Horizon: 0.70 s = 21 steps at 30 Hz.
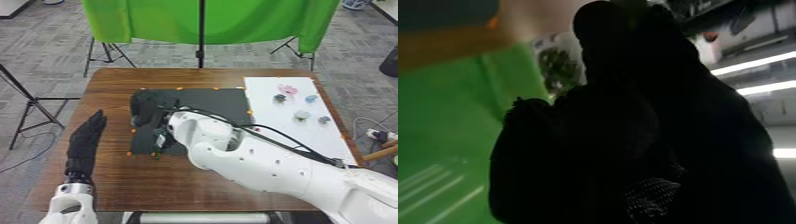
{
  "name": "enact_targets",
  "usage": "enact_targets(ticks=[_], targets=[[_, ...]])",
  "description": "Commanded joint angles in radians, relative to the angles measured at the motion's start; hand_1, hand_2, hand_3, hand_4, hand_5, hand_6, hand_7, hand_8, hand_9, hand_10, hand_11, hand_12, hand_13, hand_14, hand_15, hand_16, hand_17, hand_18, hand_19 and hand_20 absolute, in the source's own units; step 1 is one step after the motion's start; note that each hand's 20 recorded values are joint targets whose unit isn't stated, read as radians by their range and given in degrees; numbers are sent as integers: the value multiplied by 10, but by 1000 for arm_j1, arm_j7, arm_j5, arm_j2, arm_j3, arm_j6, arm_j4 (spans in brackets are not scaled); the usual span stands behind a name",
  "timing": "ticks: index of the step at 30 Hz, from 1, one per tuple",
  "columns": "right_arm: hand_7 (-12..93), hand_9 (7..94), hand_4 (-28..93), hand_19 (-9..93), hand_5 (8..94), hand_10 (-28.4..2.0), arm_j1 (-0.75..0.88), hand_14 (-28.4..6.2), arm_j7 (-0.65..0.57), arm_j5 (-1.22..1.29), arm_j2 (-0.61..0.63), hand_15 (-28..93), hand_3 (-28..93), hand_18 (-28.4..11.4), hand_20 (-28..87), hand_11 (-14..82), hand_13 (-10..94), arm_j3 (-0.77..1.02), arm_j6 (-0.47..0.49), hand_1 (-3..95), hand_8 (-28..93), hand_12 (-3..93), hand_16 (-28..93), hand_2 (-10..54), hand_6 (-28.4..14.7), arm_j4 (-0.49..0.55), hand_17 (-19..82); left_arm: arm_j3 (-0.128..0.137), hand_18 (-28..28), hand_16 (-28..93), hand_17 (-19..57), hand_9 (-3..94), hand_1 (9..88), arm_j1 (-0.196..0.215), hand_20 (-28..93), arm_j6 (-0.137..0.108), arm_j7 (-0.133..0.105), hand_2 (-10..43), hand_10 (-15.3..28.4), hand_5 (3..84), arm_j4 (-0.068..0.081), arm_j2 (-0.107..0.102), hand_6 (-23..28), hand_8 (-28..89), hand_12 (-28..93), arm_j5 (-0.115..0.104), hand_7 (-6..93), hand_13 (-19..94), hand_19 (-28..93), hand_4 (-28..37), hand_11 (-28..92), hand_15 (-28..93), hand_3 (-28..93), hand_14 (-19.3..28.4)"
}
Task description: Arrange flowers
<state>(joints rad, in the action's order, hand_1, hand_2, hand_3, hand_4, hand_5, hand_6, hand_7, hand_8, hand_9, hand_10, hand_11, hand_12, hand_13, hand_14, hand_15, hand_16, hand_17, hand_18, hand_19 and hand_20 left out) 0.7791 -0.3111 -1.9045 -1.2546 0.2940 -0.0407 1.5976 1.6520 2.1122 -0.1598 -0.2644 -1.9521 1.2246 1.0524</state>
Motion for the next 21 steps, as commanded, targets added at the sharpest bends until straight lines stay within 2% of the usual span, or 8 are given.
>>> enact_targets(ticks=[1, 8, 10, 13, 14, 16, 19, 21], targets=[[174, 910, -129, 932, 805, -104, 17, -15, -15, -53, -51, 561, 514, -64, 470, 131, 937, -43, 8, 640, 146, 392, 311, -95, -20, -105, 713, -13, 80, 8, 21, 338, 190, 7, 147, 26, 4, 20, 118, 376, 7, -6, 66, -41, 124, 0, 23, 233, 7, -283, 78, 49, 646, 116], [145, 879, -124, 932, 751, -110, 21, -15, -40, -74, -49, 548, 483, -64, 467, 127, 937, -41, 7, 613, 111, 383, 324, -95, -29, -126, 708, -12, 80, 9, 20, 337, 182, 8, 146, 39, -8, 15, 118, 375, 13, -8, 66, -40, 125, -1, 23, 232, 6, -283, 77, 48, 650, 116], [140, 868, -118, 932, 732, -113, 22, -14, -44, -69, -44, 544, 484, -65, 467, 138, 937, -33, 10, 598, 97, 374, 330, -95, -28, -122, 705, -11, 82, 10, 19, 334, 200, 6, 147, 46, -15, -24, 117, 373, 16, -5, 66, -40, 126, 1, 22, 230, 6, -282, 75, 48, 654, 115], [140, 848, -153, 932, 690, -119, 20, -16, -48, -70, -32, 534, 554, -64, 458, 169, 937, -28, 24, 542, 17, 346, 338, -95, -21, -109, 703, -7, 96, 19, 16, 327, 271, 5, 145, 52, -51, -89, 110, 353, 26, -2, 64, -39, 136, 25, 29, 230, 5, -223, 77, 48, 637, 116], [152, 843, -157, 932, 675, -120, 21, -16, -47, -72, -29, 530, 561, -64, 457, 180, 937, -25, 29, 532, -66, 334, 342, -95, -18, -105, 702, -4, 101, 21, 14, 323, 290, 8, 144, 50, -58, -93, 106, 343, 26, 0, 63, -39, 137, 31, 30, 230, 5, -214, 78, 48, 625, 116], [147, 837, -164, 932, 667, -123, 21, -17, -49, -66, -21, 524, 576, -64, 453, 194, 937, -19, 29, 515, -81, 320, 346, -95, -18, -97, 702, 0, 109, 23, 10, 313, 326, 9, 143, 52, -73, -95, 99, 323, 30, 2, 58, -39, 139, 35, 35, 227, 4, -200, 75, 47, 601, 114], [139, 824, -183, 932, 641, -129, 23, -18, -49, -68, -13, 521, 609, -64, 448, 224, 937, -2, 31, 483, -82, 279, 348, -95, -17, -94, 701, 4, 111, 24, 7, 307, 349, 12, 144, 47, -62, -95, 93, 313, 27, 4, 55, -40, 142, 32, 38, 221, 4, -199, 71, 45, 583, 112], [130, 818, -183, 932, 621, -133, 25, -19, -49, -60, -6, 519, 615, -65, 446, 238, 937, 10, 33, 467, -83, 251, 350, -95, -18, -89, 698, 4, 111, 26, 6, 305, 352, 17, 145, 51, -63, -95, 92, 312, 27, 6, 55, -40, 143, 20, 40, 220, 4, -200, 70, 45, 578, 112]])
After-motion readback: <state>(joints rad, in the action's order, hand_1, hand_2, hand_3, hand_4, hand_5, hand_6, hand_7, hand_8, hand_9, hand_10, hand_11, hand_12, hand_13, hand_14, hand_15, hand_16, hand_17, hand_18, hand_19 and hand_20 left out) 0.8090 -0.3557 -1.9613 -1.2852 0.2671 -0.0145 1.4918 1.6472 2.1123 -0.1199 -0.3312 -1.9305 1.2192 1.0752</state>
